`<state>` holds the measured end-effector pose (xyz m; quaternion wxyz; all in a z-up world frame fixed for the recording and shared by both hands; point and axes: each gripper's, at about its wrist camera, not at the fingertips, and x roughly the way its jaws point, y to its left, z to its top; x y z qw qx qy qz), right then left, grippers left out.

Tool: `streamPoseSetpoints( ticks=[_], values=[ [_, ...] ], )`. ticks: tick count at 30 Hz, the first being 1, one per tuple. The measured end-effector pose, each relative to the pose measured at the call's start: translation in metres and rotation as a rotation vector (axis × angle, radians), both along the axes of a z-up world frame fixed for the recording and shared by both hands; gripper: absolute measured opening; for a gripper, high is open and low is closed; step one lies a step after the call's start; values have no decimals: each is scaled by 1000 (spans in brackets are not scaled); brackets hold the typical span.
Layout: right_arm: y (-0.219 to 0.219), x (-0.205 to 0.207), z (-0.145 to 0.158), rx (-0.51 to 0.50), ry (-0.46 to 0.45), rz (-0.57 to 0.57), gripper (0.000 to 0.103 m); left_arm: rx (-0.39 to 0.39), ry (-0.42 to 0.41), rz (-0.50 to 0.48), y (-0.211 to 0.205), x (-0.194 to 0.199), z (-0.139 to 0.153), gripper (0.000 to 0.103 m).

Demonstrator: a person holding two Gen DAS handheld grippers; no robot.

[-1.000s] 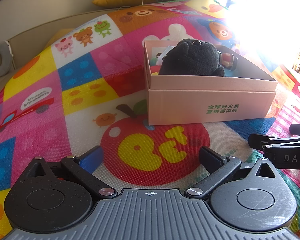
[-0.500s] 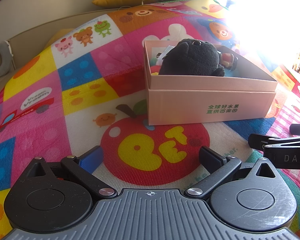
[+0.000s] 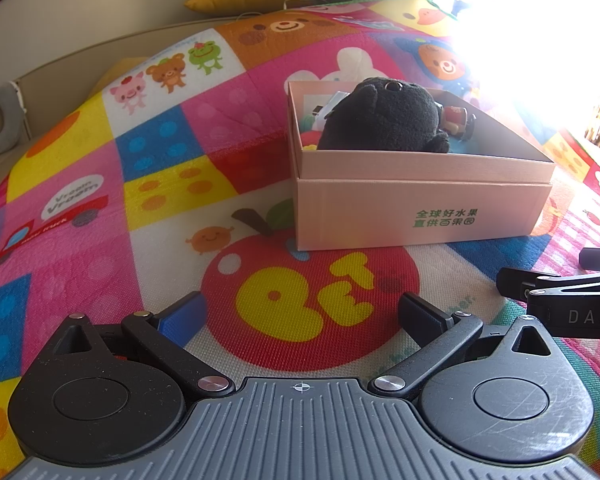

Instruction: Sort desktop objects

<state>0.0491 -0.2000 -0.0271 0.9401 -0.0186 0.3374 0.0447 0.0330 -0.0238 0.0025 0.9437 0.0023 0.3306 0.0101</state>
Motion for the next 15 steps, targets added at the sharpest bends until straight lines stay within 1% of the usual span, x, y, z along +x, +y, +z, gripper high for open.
streamPoseSetpoints(
  ticks=[15],
  values=[
    [0, 0, 0, 0, 0, 0, 103, -2, 0, -1, 1, 0, 0, 103]
  ],
)
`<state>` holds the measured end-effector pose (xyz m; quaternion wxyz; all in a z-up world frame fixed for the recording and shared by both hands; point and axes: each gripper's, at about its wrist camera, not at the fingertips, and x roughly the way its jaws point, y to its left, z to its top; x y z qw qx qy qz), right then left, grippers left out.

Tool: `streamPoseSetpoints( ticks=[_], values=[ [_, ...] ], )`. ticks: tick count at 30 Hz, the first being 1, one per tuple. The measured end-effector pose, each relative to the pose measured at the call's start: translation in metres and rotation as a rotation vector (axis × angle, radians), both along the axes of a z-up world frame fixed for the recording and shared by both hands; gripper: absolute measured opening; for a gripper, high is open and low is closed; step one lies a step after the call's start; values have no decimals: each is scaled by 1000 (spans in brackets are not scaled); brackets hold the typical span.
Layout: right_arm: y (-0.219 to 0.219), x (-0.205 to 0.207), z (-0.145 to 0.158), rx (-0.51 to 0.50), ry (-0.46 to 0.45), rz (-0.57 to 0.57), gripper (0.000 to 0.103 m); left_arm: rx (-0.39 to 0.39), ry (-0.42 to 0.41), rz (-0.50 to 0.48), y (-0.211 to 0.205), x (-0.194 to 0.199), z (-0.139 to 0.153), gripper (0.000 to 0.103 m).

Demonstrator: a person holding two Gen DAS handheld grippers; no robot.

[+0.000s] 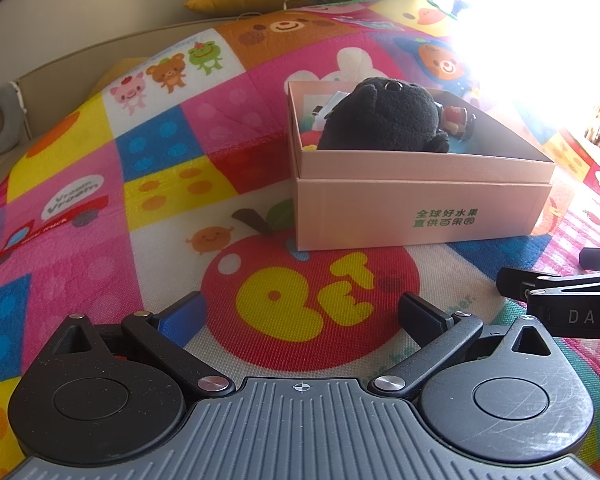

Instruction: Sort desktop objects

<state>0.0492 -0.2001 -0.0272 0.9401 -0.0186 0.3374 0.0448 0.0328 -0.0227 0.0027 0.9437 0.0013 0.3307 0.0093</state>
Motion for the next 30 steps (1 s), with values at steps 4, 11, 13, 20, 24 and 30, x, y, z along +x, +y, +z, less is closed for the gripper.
streamPoseSetpoints(
  ticks=[4, 11, 13, 20, 24, 30],
  values=[
    [0, 0, 0, 0, 0, 0, 103, 9, 1, -1, 0, 0, 0, 103],
    [0, 0, 0, 0, 0, 0, 103, -5, 9, -14, 4, 4, 1, 103],
    [0, 0, 0, 0, 0, 0, 103, -21, 16, -20, 7, 8, 2, 103],
    [0, 0, 0, 0, 0, 0, 103, -2, 49, -47, 7, 11, 2, 103],
    [0, 0, 0, 0, 0, 0, 103, -11, 41, -37, 7, 10, 1, 103],
    [0, 0, 0, 0, 0, 0, 103, -38, 19, -28, 11, 7, 1, 103]
  ],
)
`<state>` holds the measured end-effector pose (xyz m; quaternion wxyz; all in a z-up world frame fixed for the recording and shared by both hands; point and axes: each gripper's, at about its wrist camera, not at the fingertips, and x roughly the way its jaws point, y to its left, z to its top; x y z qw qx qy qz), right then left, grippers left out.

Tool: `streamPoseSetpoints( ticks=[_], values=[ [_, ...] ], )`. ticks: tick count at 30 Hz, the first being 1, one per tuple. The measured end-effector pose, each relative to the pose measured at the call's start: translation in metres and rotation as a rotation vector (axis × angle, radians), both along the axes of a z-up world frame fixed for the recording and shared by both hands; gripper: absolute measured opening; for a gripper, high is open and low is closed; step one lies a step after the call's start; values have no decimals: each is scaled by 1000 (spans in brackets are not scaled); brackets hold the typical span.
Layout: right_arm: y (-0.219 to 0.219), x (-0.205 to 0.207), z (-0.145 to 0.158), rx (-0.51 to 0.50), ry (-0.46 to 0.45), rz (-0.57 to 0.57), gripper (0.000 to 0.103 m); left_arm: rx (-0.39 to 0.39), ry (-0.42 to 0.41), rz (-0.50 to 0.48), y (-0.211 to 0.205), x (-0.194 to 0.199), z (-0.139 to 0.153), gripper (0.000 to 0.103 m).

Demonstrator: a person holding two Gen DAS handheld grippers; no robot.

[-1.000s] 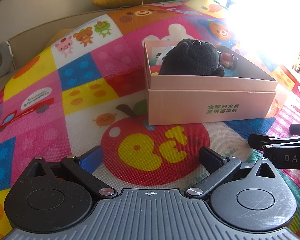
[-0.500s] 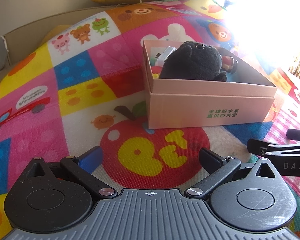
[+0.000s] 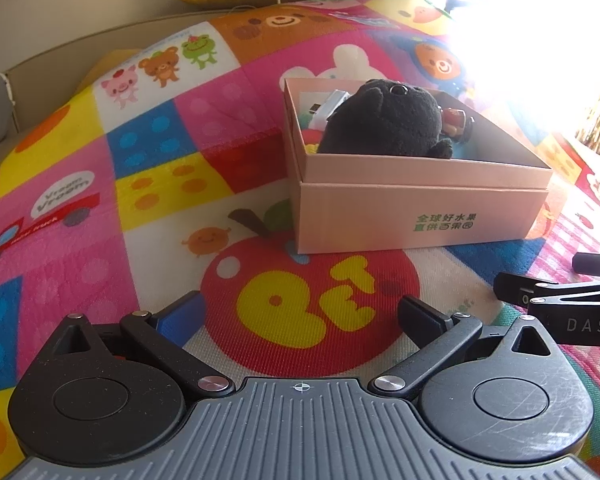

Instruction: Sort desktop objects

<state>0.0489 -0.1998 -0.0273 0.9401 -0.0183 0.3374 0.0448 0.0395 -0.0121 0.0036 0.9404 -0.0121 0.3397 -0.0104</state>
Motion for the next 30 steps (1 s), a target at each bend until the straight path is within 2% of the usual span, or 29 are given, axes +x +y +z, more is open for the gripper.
streamPoseSetpoints(
  ticks=[30],
  values=[
    [0, 0, 0, 0, 0, 0, 103, 6, 0, 2, -1, 0, 0, 103]
  ],
)
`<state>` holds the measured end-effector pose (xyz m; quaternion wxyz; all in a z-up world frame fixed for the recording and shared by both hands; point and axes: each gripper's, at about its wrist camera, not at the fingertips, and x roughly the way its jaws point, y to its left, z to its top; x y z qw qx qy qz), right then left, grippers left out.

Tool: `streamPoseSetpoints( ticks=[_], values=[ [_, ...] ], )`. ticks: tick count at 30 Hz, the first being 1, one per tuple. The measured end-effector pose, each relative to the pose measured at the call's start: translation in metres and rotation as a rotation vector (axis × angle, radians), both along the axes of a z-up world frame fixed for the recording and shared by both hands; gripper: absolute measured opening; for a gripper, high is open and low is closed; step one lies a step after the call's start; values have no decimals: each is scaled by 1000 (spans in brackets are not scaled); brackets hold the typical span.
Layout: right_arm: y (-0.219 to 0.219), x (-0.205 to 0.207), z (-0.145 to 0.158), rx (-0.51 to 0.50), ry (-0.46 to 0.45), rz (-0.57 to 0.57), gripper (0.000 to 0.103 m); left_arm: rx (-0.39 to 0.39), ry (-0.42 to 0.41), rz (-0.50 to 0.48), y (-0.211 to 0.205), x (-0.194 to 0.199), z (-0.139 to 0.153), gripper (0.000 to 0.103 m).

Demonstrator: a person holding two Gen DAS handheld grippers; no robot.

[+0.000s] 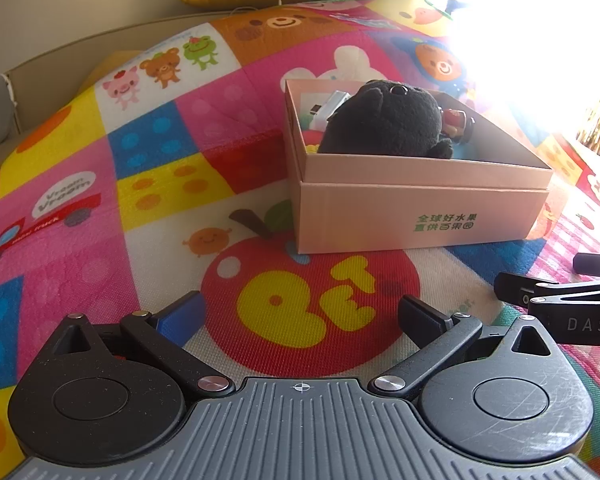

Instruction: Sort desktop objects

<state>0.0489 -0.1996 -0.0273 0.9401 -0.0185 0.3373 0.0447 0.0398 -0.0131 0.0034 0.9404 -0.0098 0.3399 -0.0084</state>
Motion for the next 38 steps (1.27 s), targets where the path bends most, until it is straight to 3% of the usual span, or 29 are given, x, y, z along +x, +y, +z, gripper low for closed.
streamPoseSetpoints(
  ticks=[15, 21, 38],
  values=[
    [0, 0, 0, 0, 0, 0, 103, -19, -6, -1, 2, -1, 1, 103],
    [0, 0, 0, 0, 0, 0, 103, 31, 14, -9, -4, 1, 0, 103],
    [0, 0, 0, 0, 0, 0, 103, 23, 45, -21, -2, 4, 2, 103]
  ],
)
